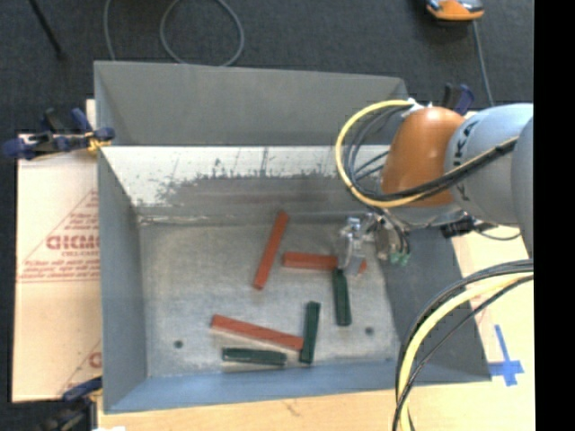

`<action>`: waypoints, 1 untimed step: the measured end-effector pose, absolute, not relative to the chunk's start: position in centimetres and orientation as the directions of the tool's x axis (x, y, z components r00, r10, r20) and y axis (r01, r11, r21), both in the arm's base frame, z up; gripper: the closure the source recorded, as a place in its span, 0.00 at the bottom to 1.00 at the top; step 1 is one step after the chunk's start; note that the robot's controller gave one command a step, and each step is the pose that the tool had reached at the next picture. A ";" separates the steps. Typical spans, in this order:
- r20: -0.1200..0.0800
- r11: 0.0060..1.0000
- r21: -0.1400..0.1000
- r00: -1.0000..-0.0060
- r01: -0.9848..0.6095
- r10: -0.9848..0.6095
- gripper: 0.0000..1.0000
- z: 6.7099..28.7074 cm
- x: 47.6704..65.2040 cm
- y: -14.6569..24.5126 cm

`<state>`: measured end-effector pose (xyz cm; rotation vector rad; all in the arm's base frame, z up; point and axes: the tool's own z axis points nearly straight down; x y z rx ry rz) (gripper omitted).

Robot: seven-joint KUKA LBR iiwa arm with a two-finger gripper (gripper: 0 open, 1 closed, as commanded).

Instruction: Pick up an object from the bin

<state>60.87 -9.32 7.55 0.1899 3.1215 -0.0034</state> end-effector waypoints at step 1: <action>-0.008 0.993 -0.002 -0.993 0.119 0.119 0.00 7.2 60.6 -9.3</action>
Offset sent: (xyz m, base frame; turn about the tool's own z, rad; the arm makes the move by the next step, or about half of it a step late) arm 0.0000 0.0000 0.0000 0.0000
